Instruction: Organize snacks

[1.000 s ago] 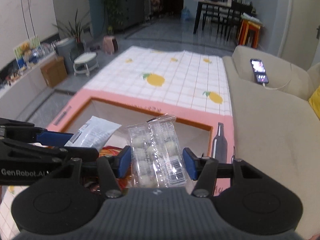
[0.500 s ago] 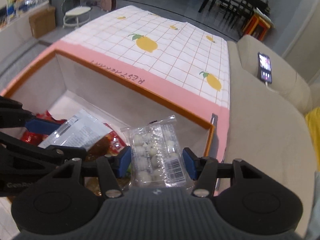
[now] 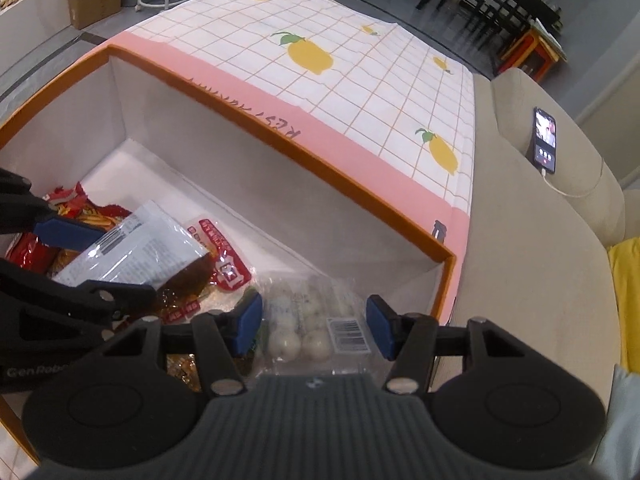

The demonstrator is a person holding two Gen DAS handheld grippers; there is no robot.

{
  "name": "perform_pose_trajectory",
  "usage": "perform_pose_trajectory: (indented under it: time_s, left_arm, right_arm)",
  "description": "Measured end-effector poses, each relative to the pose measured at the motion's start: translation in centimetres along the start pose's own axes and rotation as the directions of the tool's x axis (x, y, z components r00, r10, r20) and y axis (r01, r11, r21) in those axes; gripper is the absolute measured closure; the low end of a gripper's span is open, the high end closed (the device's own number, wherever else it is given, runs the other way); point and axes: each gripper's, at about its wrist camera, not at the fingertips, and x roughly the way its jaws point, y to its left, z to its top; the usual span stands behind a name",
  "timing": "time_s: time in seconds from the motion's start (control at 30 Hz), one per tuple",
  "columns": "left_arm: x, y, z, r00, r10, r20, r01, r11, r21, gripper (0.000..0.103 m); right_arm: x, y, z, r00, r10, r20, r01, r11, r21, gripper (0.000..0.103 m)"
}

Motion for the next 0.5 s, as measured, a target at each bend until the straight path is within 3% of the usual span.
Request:
perform_pose_trajectory:
  time_s: [0.2, 0.5]
  left_arm:
    - [-1.7, 0.0, 0.2, 1.000, -0.014, 0.024, 0.014, 1.000, -0.006, 0.039]
    - [-6.4, -0.8, 0.3, 0.996, 0.018, 0.092, -0.021, 0.999, 0.030, 0.037]
  right_arm:
    - [-1.8, 0.3, 0.3, 1.000, -0.015, 0.025, 0.015, 1.000, -0.010, 0.048]
    - [-6.6, 0.2, 0.4, 0.997, -0.041, 0.069, 0.042, 0.999, -0.010, 0.043]
